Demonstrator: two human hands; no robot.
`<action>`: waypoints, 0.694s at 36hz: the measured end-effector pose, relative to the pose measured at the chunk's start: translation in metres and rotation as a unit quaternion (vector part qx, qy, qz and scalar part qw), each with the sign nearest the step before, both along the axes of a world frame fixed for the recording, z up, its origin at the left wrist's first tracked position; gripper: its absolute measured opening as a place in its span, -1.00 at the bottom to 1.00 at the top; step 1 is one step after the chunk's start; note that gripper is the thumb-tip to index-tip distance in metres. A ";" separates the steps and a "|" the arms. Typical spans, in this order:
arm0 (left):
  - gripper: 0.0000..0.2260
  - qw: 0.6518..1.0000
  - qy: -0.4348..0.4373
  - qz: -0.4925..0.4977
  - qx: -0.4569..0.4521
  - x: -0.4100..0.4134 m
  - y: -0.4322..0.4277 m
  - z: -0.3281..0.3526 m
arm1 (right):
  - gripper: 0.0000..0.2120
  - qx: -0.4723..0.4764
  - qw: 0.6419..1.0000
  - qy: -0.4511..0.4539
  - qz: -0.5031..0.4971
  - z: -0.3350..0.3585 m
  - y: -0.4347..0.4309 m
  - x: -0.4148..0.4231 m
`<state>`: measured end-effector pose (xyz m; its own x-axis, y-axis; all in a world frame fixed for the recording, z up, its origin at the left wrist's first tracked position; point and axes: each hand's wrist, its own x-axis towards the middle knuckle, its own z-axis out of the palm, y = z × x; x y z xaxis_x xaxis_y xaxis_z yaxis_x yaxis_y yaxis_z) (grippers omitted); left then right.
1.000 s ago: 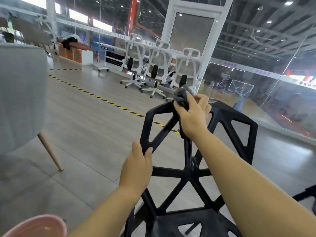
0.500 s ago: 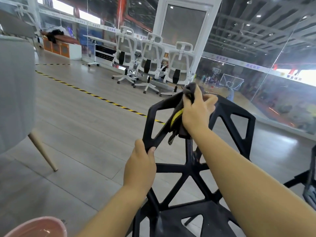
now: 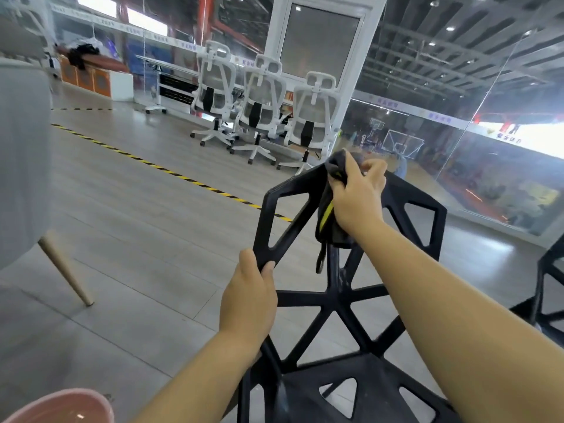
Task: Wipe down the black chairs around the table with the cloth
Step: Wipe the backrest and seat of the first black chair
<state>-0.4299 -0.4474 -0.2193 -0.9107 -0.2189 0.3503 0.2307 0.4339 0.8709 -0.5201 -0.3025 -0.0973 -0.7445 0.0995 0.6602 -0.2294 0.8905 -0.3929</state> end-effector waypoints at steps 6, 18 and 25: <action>-0.88 1.000 -0.013 0.000 0.024 0.002 0.000 0.006 | -0.50 0.063 0.997 -0.002 0.041 -0.010 0.006 0.011; -0.55 0.958 0.076 0.057 -0.271 -0.044 0.024 0.108 | -0.68 0.151 0.985 0.067 0.050 0.007 0.032 -0.011; -0.65 0.909 0.028 0.125 -0.396 -0.056 0.034 0.114 | -0.77 0.038 0.986 0.018 -0.160 0.014 0.116 -0.029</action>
<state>-0.4864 -0.4138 -0.1049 -0.8424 -0.0757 0.5335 0.0728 0.9650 0.2519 -0.5488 -0.1862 -0.0831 -0.6595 0.2746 0.6997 0.0565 0.9463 -0.3182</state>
